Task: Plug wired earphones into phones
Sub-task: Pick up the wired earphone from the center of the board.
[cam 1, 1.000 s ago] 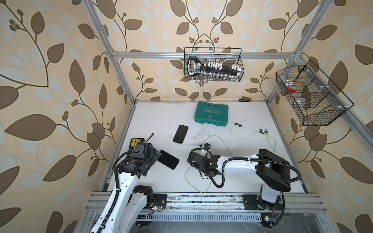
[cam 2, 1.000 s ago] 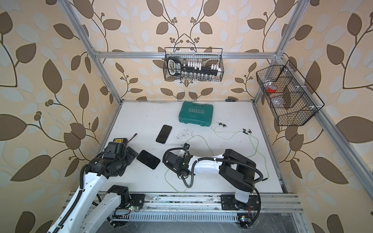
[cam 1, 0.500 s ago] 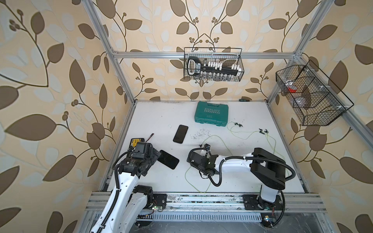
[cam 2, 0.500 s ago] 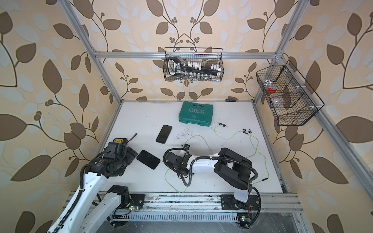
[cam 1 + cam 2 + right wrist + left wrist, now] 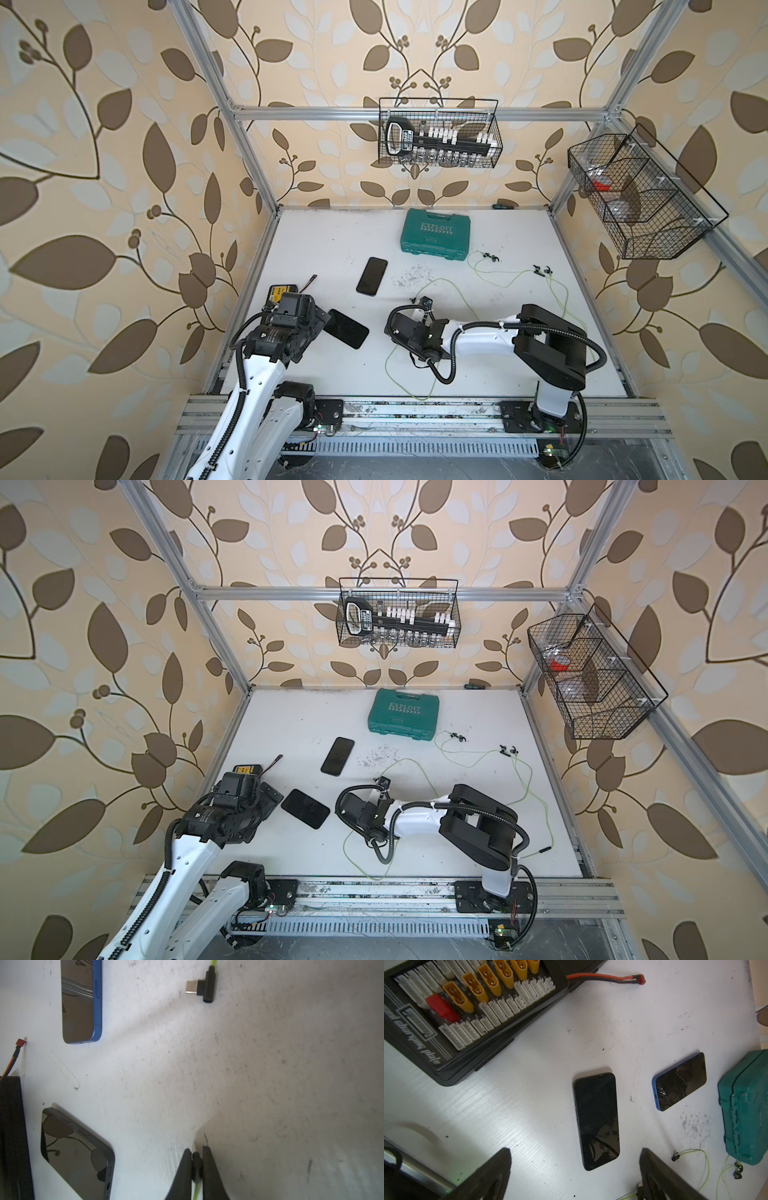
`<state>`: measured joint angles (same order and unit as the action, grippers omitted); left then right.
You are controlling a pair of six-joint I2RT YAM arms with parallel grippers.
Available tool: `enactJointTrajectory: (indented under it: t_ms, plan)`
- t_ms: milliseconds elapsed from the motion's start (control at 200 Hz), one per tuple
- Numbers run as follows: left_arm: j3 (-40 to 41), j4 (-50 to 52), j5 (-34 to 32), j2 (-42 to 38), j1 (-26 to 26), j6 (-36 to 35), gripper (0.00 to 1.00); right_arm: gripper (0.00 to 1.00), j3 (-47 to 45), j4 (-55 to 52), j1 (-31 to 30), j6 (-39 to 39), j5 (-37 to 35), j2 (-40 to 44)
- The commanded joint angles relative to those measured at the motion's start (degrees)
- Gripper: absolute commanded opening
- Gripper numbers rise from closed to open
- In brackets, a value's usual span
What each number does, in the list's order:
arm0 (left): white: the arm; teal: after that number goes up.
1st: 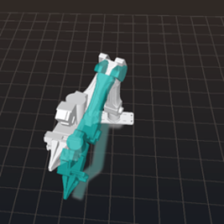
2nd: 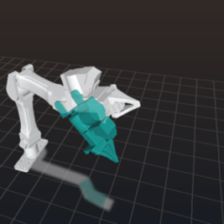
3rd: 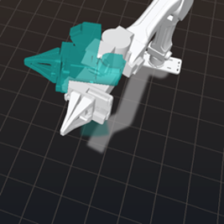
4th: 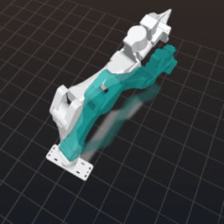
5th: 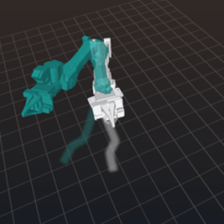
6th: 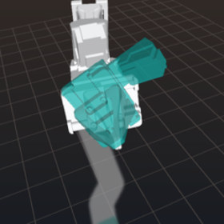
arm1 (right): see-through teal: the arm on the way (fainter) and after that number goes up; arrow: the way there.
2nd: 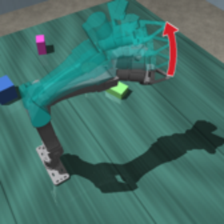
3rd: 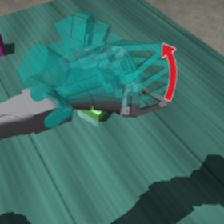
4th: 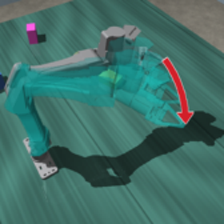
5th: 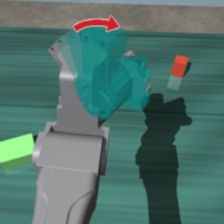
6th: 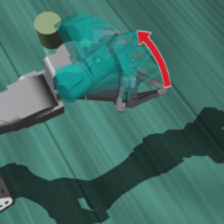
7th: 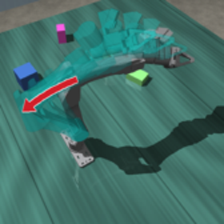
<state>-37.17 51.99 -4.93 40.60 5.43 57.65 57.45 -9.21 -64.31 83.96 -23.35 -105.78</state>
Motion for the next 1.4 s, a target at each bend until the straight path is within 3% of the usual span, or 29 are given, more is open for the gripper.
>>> enactJointTrajectory:
  t_ms: [0, 170, 355, 465, 655, 750, 920, 1065, 1210, 1395]
  plan:
    - [0.33, 0.15, -1.58, 0.01, -0.07, 0.91, 0.96, 0.05, 1.27, -0.76, 0.21, 5.09, 0.36, -0.53]
    - [0.39, -0.88, -1.11, 0.18, -0.07, -1.17, 0.97, 0.00, 0.10, 0.35, 0.18, 3.84, -0.29, 1.52]
    - [-1.08, -2.14, 0.57, 0.96, -0.07, -5.26, 0.97, 0.00, -4.97, 5.23, 0.27, -4.00, -2.35, 10.24]
    - [-2.40, -1.18, -0.26, 2.47, -0.07, -4.97, 0.93, 0.00, -11.33, 15.06, 0.90, -16.35, -1.28, 18.86]
    - [-3.52, -0.77, 2.40, 7.87, 0.53, -2.23, 0.92, 0.00, -25.63, 32.93, 3.99, -38.08, 7.16, 37.32]
    - [-3.02, -2.87, 6.33, 9.01, 1.33, -2.16, 0.92, 0.00, -30.25, 36.32, 6.60, -44.61, 14.14, 46.51]
    - [1.89, -20.72, 21.36, 3.04, 6.17, -8.22, 0.89, 0.00, -34.12, 39.49, 11.20, -48.42, 26.60, 57.88]
    - [2.69, -30.52, 26.78, -4.34, 9.88, -15.00, 0.80, 0.00, -33.78, 38.03, 11.42, -51.84, 26.95, 62.98]
    - [2.89, -41.45, 39.55, -4.25, 12.08, -17.19, 0.78, 0.00, -30.21, 35.92, 11.46, -54.05, 26.52, 63.77]
    - [0.15, -46.71, 37.57, -3.16, 21.35, -23.54, 0.73, 0.00, -22.13, 30.61, 11.45, -53.89, 25.70, 61.83]
